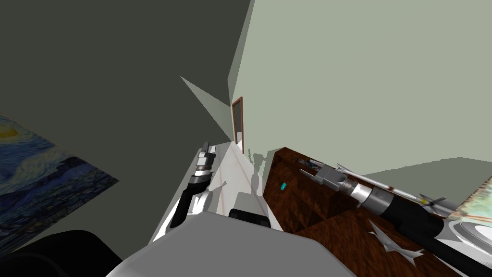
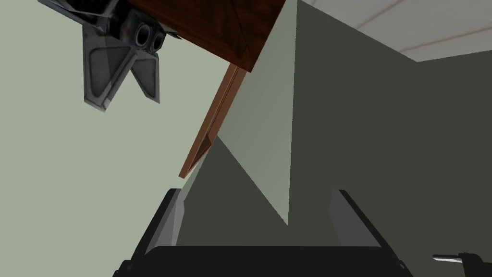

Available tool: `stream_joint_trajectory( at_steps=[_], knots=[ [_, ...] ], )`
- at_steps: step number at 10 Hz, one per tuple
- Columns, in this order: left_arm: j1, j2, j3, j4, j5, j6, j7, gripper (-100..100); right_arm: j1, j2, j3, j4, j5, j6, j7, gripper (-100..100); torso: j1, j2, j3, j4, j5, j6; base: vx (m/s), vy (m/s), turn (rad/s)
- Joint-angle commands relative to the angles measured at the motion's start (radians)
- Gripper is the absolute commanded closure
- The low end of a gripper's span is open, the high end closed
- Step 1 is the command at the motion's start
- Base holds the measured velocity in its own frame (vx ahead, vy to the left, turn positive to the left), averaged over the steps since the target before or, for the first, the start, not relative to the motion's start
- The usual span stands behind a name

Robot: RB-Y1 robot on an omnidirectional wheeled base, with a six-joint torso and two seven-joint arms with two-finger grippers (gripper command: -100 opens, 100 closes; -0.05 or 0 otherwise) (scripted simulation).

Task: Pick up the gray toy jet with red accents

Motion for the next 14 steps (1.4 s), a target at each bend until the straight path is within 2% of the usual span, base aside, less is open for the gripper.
stream_joint_trajectory(
  at_steps=[1, 2, 3, 4, 5, 6, 7, 8, 9, 10, 11, 13, 14],
  knots=[
    [0.000, 0.000, 0.000, 0.000, 0.000, 0.000, 0.000, 0, 0.007, -0.034, -0.009, 0.014, 0.012, -0.006, 0.007, -100, 0.000, 0.000, 0.000, 0.000, 0.000, 0.000, 0.010, 0.017, -0.018],
    [0.000, 0.000, 0.000, 0.000, 0.000, 0.000, 0.000, 0, 0.026, -0.073, -0.031, 0.036, 0.035, -0.015, 0.017, -100, 0.000, 0.000, 0.000, 0.000, 0.000, 0.000, 0.009, 0.019, -0.027],
    [0.000, 0.000, 0.000, 0.000, 0.000, 0.000, 0.000, 0, 0.026, -0.085, -0.031, 0.036, 0.035, -0.015, 0.017, -100, 0.000, 0.000, 0.000, 0.000, 0.000, 0.000, 0.008, 0.014, -0.020],
    [0.000, 0.000, 0.000, 0.000, 0.000, 0.000, 0.000, 0, 0.046, -0.125, -0.052, 0.059, 0.058, -0.024, 0.026, -100, 0.000, 0.000, 0.000, 0.000, 0.000, 0.000, 0.009, 0.016, -0.043],
    [0.000, 0.000, 0.000, 0.000, 0.000, 0.000, 0.000, 0, 0.046, -0.134, -0.052, 0.059, 0.058, -0.024, 0.026, -100, 0.000, 0.000, 0.000, 0.000, 0.000, 0.000, 0.006, 0.016, -0.020],
    [0.000, 0.000, 0.000, 0.000, 0.000, 0.000, 0.000, 0, 0.066, -0.175, -0.073, 0.084, 0.079, -0.034, 0.035, -100, 0.000, 0.000, 0.000, 0.000, 0.000, 0.000, 0.008, 0.017, -0.033],
    [0.000, 0.000, 0.000, 0.000, 0.000, 0.000, 0.000, 0, 0.066, -0.183, -0.073, 0.084, 0.079, -0.034, 0.035, -100, 0.000, 0.000, 0.000, 0.000, 0.000, 0.000, 0.007, 0.015, -0.028],
    [0.000, 0.000, 0.000, 0.000, 0.000, 0.000, 0.000, 0, 0.087, -0.222, -0.094, 0.108, 0.099, -0.045, 0.045, -100, 0.000, 0.000, 0.000, 0.000, 0.000, 0.000, 0.009, 0.017, -0.047],
    [0.000, 0.000, 0.000, 0.000, 0.000, 0.000, 0.000, 0, 0.087, -0.231, -0.094, 0.108, 0.099, -0.045, 0.045, -100, 0.000, 0.000, 0.000, 0.000, 0.000, 0.000, 0.006, 0.015, -0.020],
    [0.000, 0.000, 0.000, 0.000, 0.000, 0.000, 0.000, 0, 0.109, -0.270, -0.114, 0.133, 0.119, -0.056, 0.053, -100, 0.000, 0.000, 0.000, 0.000, 0.000, 0.000, 0.007, 0.017, -0.042],
    [0.000, 0.000, 0.000, 0.000, 0.000, 0.000, 0.000, 0, 0.109, -0.278, -0.114, 0.133, 0.119, -0.056, 0.053, -100, 0.000, 0.000, 0.000, 0.000, 0.000, 0.000, 0.005, 0.014, -0.025],
    [0.000, 0.000, 0.000, 0.000, 0.000, 0.000, 0.000, 0, 0.152, -0.348, -0.154, 0.181, 0.156, -0.077, 0.070, -100, 0.000, 0.000, 0.000, 0.000, 0.000, 0.000, 0.007, 0.020, -0.053],
    [0.000, 0.000, 0.000, 0.000, 0.000, 0.000, 0.000, 0, 0.152, -0.368, -0.154, 0.181, 0.156, -0.077, 0.070, -100, 0.000, 0.000, 0.000, 0.000, 0.000, 0.000, 0.009, 0.018, -0.032]
  ],
)
